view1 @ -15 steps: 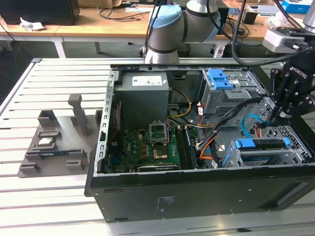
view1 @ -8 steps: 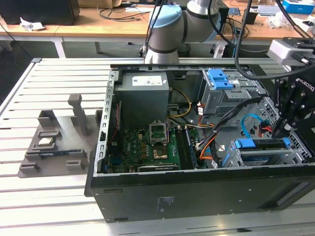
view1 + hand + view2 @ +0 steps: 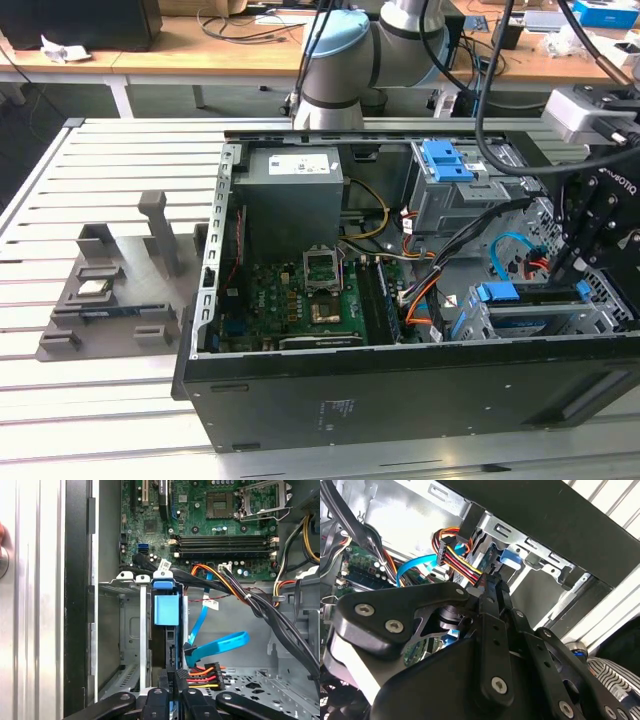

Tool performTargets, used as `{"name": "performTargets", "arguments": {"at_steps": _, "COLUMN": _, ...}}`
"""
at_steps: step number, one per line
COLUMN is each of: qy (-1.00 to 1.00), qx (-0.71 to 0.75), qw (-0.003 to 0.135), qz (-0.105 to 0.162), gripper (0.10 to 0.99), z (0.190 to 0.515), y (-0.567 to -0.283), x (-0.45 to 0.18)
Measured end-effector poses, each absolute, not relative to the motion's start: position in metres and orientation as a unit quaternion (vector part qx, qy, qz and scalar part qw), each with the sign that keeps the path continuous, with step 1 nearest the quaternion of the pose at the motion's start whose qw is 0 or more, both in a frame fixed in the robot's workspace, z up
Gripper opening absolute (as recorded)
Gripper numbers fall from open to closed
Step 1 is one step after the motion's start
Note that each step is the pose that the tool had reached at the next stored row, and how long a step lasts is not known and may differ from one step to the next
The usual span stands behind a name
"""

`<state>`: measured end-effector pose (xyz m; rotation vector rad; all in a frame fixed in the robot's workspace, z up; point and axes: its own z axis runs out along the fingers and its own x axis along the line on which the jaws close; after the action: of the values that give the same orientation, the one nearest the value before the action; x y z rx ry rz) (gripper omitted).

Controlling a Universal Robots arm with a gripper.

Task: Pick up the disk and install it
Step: 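Insert the first disk wire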

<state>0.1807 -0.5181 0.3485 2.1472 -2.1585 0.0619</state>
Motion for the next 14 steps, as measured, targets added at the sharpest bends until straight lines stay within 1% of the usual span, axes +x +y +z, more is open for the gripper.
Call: {"name": "performTargets", "arguments": {"at_steps": 14, "qy": -0.707, "qx": 0.705, "qw": 0.048, "qz": 0.020, "gripper": 0.169, "z": 0.3438, "y": -0.5163, "x": 0.1807}}
